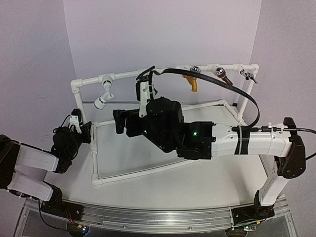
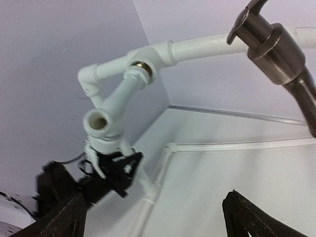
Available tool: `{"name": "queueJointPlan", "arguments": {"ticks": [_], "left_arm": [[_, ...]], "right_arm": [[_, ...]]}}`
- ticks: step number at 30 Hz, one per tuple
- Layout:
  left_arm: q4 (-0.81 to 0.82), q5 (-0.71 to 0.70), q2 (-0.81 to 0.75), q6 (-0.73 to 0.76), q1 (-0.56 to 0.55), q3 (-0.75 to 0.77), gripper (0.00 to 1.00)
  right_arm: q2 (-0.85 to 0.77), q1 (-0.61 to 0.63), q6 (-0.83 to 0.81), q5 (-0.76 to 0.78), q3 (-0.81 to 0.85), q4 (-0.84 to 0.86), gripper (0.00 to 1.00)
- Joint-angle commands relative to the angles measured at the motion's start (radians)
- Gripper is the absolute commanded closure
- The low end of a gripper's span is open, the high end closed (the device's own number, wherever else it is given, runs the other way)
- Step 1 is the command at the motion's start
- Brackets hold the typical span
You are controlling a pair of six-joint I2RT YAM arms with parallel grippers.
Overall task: Install the water faucets
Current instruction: Place the adaptor at the water faucet.
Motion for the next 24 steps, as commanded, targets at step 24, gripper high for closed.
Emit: {"name": "queueJointPlan", "arguments": {"ticks": [24], "left_arm": [[0.014, 0.128, 0.006, -0.030, -0.026, 0.041, 1.00]], "right_arm": [[0.181, 0.143, -2.448, 0.202, -0.004, 0.625, 0.02]]}}
